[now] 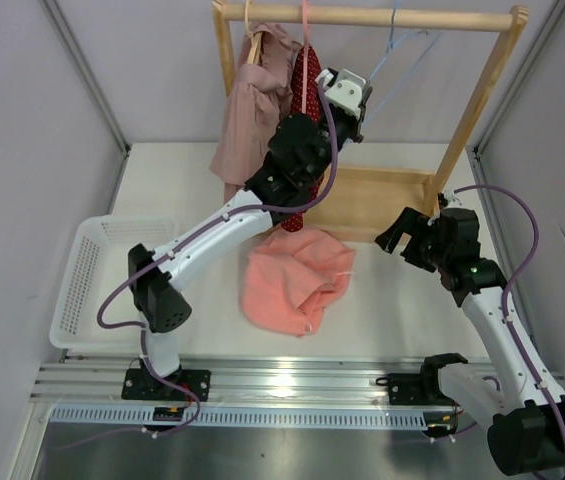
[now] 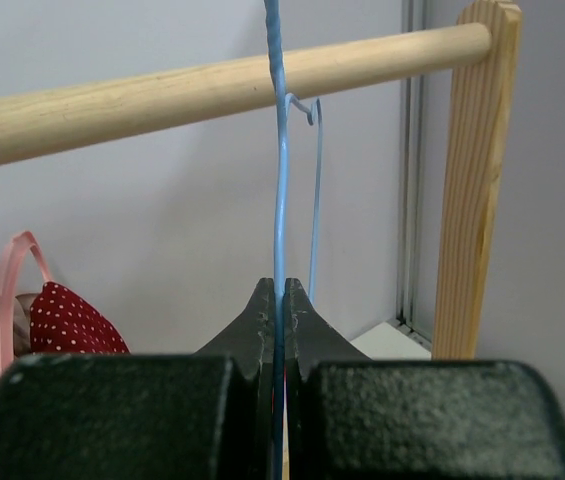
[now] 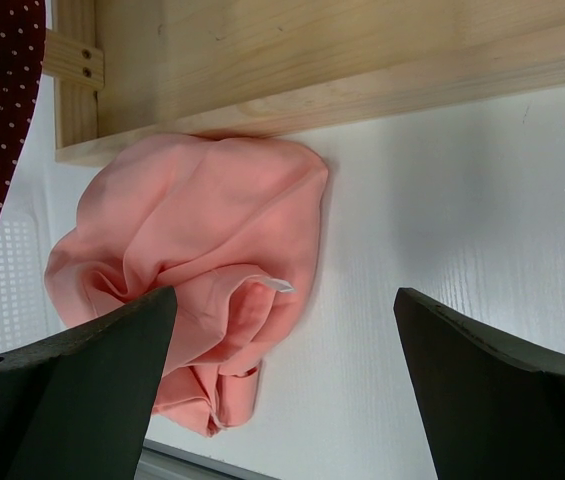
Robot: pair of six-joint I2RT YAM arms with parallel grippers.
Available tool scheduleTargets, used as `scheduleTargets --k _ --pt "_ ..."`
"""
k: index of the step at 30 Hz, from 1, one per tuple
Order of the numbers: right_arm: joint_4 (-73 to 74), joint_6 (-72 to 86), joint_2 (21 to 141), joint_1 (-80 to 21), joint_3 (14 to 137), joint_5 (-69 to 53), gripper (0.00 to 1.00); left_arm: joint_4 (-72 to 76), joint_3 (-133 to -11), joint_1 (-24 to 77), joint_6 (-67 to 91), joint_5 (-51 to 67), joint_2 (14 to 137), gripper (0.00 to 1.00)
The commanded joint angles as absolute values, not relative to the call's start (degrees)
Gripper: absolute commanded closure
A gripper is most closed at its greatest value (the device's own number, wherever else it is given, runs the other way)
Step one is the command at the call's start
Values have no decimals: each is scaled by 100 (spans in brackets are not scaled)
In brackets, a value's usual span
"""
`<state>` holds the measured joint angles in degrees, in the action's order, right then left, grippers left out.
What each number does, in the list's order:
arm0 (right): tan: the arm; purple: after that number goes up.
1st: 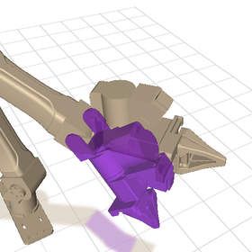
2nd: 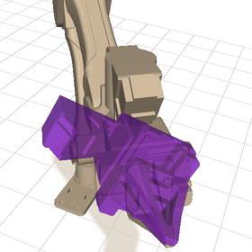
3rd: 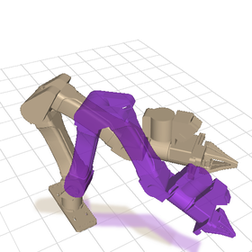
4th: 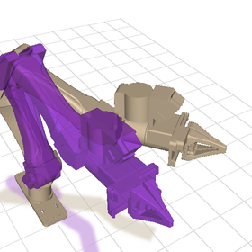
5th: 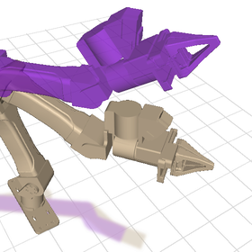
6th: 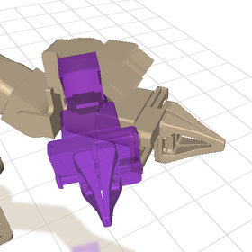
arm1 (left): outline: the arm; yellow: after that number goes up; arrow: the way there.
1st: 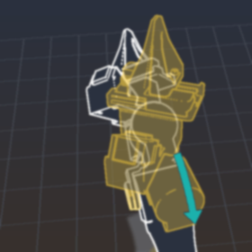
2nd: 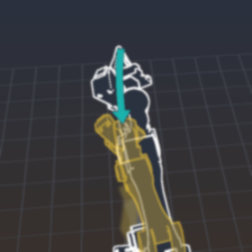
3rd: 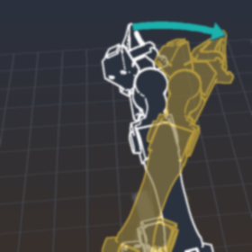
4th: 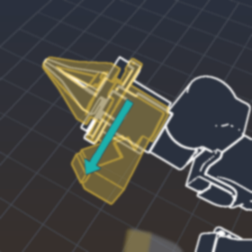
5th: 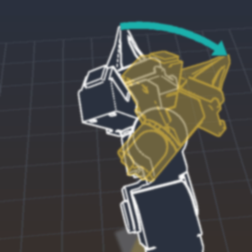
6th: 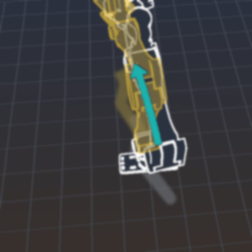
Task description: Place the skirt on the hanger
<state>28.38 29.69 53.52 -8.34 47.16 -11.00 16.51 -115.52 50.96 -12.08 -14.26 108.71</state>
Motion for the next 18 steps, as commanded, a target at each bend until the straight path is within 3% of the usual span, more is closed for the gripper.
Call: scheduleTargets --k 1,7,12,18 --pt "2716 2813 5300 -809 4764 -1090 2 1557 -11286 5071 -1222 -1012 10328 100" --pt "2979 2698 5142 -800 4825 -1020 2 300 -10311 5080 -626 -388 8978 100" --pt "3138 2637 4913 -809 4571 -993 5 -121 -8019 5229 -229 -360 7377 100" --pt "2901 2795 4720 -887 4061 -1099 21 -1317 -6604 5563 395 -624 5673 100"
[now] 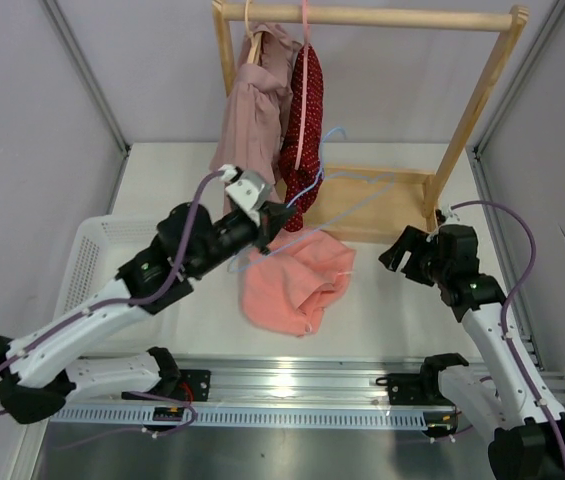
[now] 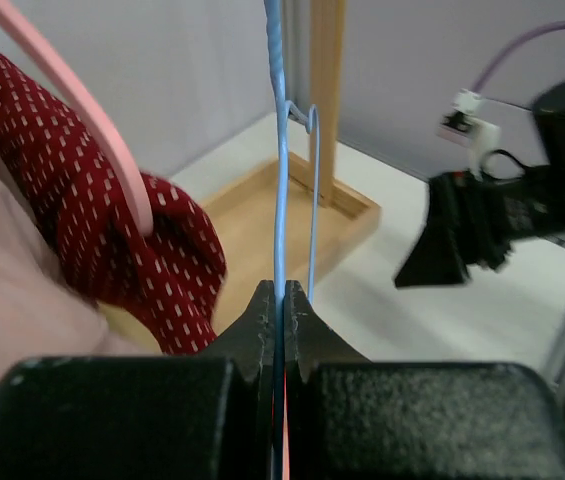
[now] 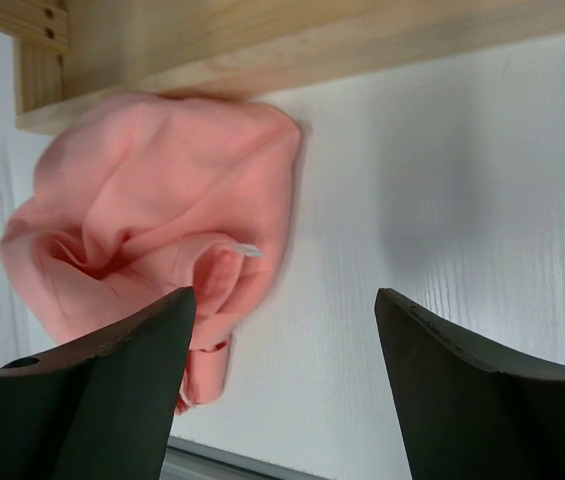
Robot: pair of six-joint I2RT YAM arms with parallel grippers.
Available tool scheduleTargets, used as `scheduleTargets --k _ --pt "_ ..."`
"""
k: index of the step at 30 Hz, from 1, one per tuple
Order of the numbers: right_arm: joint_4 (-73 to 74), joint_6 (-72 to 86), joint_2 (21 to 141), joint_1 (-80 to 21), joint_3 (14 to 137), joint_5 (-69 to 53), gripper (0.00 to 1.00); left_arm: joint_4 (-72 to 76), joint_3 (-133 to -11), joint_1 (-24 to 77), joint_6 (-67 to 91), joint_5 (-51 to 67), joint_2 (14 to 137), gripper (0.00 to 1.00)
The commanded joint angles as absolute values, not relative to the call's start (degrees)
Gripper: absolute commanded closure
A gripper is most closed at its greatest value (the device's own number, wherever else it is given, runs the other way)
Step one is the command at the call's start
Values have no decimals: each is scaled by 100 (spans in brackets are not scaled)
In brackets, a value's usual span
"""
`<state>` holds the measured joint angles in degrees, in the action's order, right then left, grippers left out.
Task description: Place the skirt on the hanger
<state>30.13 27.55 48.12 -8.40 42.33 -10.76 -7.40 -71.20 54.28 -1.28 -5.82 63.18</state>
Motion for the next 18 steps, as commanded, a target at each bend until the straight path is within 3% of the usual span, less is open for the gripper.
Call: scheduleTargets --k 1,7,18 --pt "2857 2812 4641 -905 3939 -1090 23 -1423 -6505 5624 561 -598 5486 100" --pt "2225 3006 4719 -1194 3569 -1275 38 -2626 -6214 5923 747 -475 4685 100" --pt "1108 3305 5404 -1617 3164 -1019 58 -3919 -6301 6415 686 -789 4658 100"
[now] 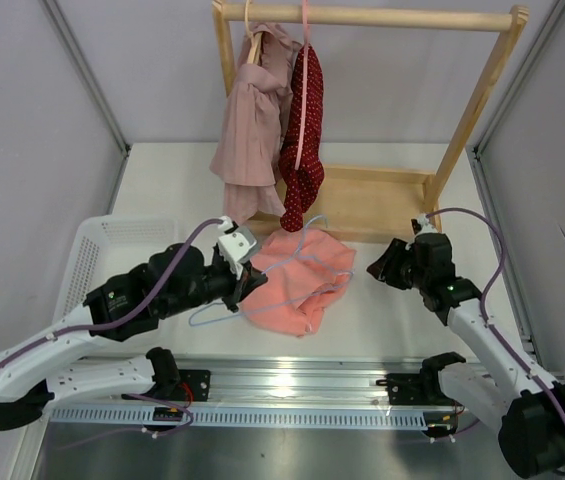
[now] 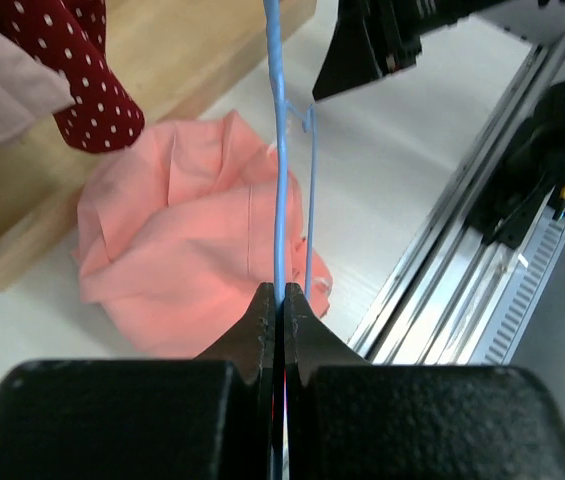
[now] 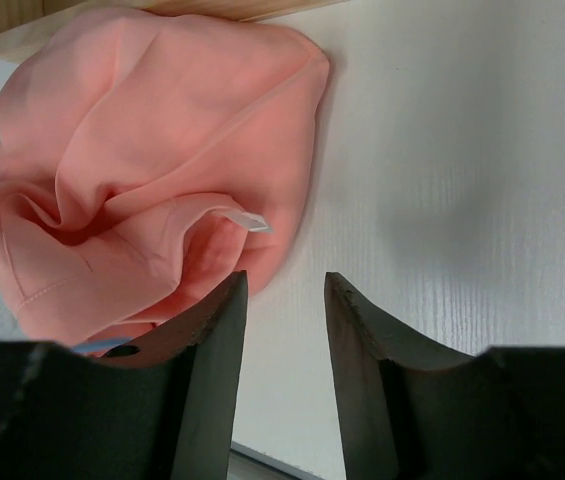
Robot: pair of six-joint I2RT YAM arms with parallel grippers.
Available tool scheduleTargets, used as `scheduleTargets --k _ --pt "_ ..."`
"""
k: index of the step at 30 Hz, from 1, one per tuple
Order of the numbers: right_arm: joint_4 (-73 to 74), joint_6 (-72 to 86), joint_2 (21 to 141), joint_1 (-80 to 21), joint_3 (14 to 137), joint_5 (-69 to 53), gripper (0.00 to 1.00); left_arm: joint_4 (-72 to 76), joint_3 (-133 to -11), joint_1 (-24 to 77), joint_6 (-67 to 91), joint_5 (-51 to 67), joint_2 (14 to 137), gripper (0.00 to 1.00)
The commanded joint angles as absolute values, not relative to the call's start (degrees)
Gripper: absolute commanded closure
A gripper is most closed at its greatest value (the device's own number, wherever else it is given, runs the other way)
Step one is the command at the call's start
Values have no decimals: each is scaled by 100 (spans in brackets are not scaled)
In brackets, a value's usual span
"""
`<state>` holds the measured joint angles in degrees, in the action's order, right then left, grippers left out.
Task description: Place the skirt on the hanger
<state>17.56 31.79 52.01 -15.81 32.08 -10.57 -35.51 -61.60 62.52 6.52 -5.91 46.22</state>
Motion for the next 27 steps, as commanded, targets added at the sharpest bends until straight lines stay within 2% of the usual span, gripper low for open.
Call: scheduleTargets --k 1,2,9,14,27 --pt "1029 3305 5492 -1643 3147 -1020 60 -3963 -6328 6477 659 -904 4702 100" --pt "898 3322 5571 -1670 3146 -1011 65 -4007 -6415 6521 624 -975 4798 100" --pt "615 3375 5941 -1723 3181 -941 78 -3771 -6548 6934 387 -1616 5299 100" --pt "861 3401 6073 -1714 3331 -633 84 -3551 -6750 7163 290 -2221 5660 100" --pt "861 3401 6389 -1749 3392 -694 87 -3454 -7084 7585 18 -2830 6178 100"
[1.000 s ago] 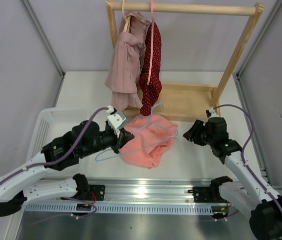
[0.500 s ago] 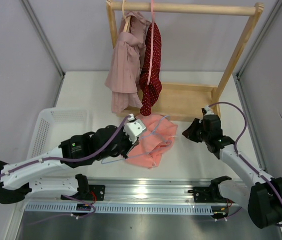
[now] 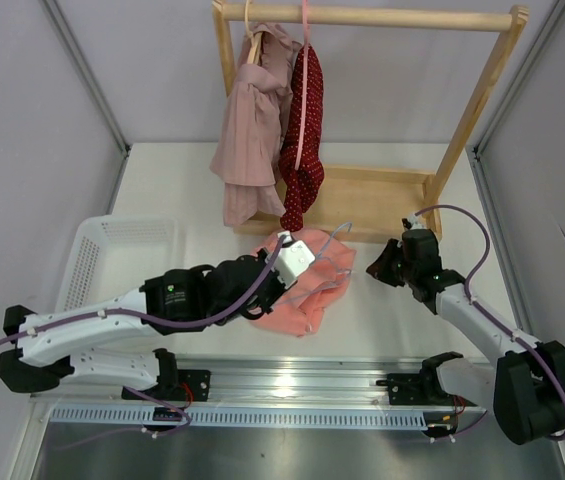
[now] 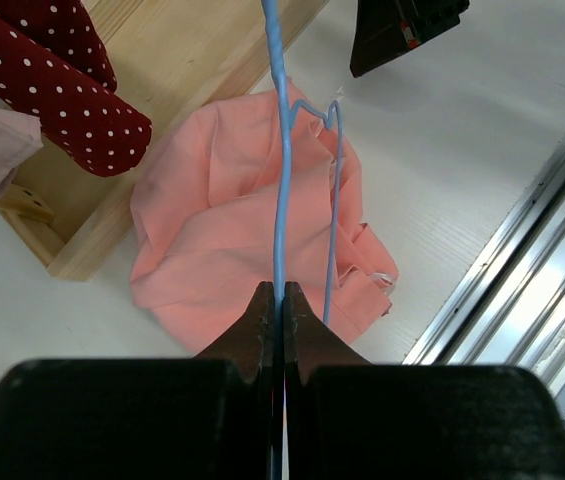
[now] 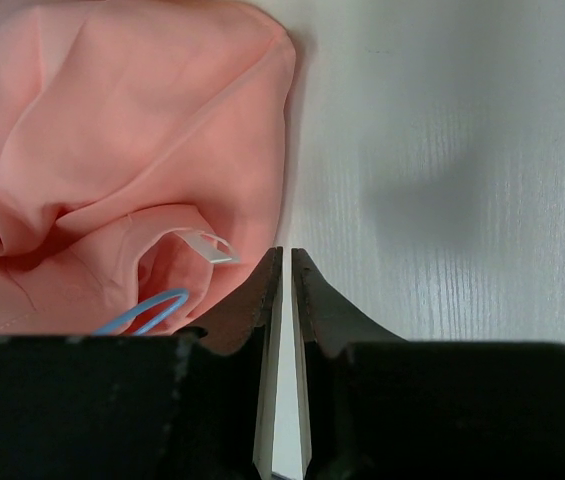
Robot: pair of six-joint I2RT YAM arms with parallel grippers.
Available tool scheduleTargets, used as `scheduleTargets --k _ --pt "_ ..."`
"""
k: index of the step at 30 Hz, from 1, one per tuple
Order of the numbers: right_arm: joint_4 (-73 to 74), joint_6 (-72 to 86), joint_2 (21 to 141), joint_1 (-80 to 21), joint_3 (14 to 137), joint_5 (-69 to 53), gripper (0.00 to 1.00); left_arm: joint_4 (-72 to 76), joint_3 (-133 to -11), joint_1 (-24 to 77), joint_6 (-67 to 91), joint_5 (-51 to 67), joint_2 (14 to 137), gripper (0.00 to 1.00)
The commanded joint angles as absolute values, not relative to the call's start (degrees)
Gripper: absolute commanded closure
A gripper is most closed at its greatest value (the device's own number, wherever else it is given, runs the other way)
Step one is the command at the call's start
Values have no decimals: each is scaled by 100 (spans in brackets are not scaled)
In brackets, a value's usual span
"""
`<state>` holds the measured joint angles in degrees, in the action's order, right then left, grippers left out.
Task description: Place the skirt on the hanger
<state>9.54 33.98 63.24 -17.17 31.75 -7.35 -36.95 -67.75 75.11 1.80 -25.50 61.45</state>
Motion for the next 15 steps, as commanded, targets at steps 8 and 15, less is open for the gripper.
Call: scheduleTargets --k 8,15 --pt "782 3437 6513 -1784 3454 -738 87 -3235 -6961 7690 -139 -3085 6258 100" --pt "677 3463 6715 -1819 3542 -738 88 -3182 -6979 7726 -255 -3146 6442 100"
